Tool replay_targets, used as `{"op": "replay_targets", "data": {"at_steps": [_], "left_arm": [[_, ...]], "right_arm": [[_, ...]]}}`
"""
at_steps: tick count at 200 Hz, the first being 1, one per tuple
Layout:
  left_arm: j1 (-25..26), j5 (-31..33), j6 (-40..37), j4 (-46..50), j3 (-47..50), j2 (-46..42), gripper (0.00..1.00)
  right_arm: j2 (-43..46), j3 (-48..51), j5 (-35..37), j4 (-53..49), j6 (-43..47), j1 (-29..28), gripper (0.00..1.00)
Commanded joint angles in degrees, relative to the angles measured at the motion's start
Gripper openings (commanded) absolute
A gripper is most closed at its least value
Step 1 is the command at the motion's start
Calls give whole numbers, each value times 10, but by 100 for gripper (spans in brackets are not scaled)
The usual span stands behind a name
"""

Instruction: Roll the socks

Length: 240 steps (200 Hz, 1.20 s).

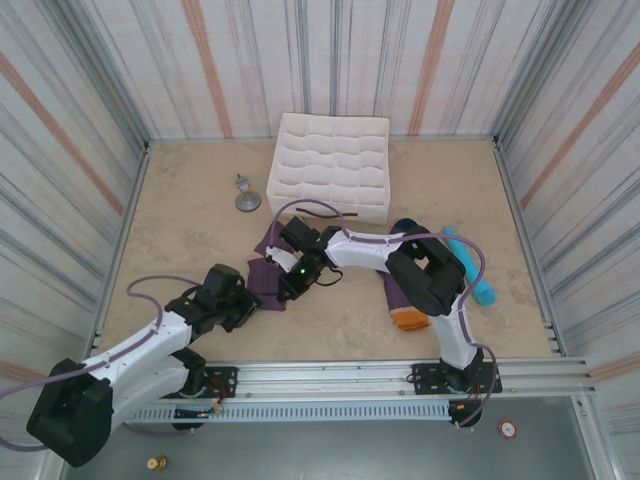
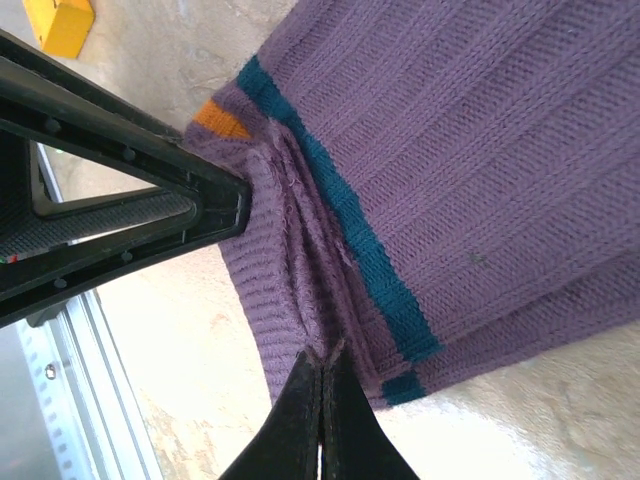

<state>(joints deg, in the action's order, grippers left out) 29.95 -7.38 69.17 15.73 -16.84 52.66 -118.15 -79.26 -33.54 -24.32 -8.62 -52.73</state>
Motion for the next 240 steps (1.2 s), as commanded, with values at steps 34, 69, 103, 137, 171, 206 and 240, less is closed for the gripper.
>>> {"op": "replay_targets", "data": {"at_steps": [34,69,103,137,171,206,240], "left_arm": [[-4,25,-4,-15,11,23,32],[-4,26,-10,-17,9,44,29],[-5,19,-25,-21,5,54,22],[-5,3,-55,12,-19,60,7],[-6,-34,-100,69,-65,65,1],[-28,-86,-129,106,-90,64,0],[-59,-135,-167,137,-116,80,0]], "right_arm": [[-20,-19,-22,-9,-19,9,6],[-19,-15,-22,-2,-21,12,11],[9,14,9,26,-25,12,33],[79,81,85,90,-18,8,59],[163,158,203,150,28,-15,76],[220,241,323,237,116,-81,82],[241,299,407,324,190,-148,81]]}}
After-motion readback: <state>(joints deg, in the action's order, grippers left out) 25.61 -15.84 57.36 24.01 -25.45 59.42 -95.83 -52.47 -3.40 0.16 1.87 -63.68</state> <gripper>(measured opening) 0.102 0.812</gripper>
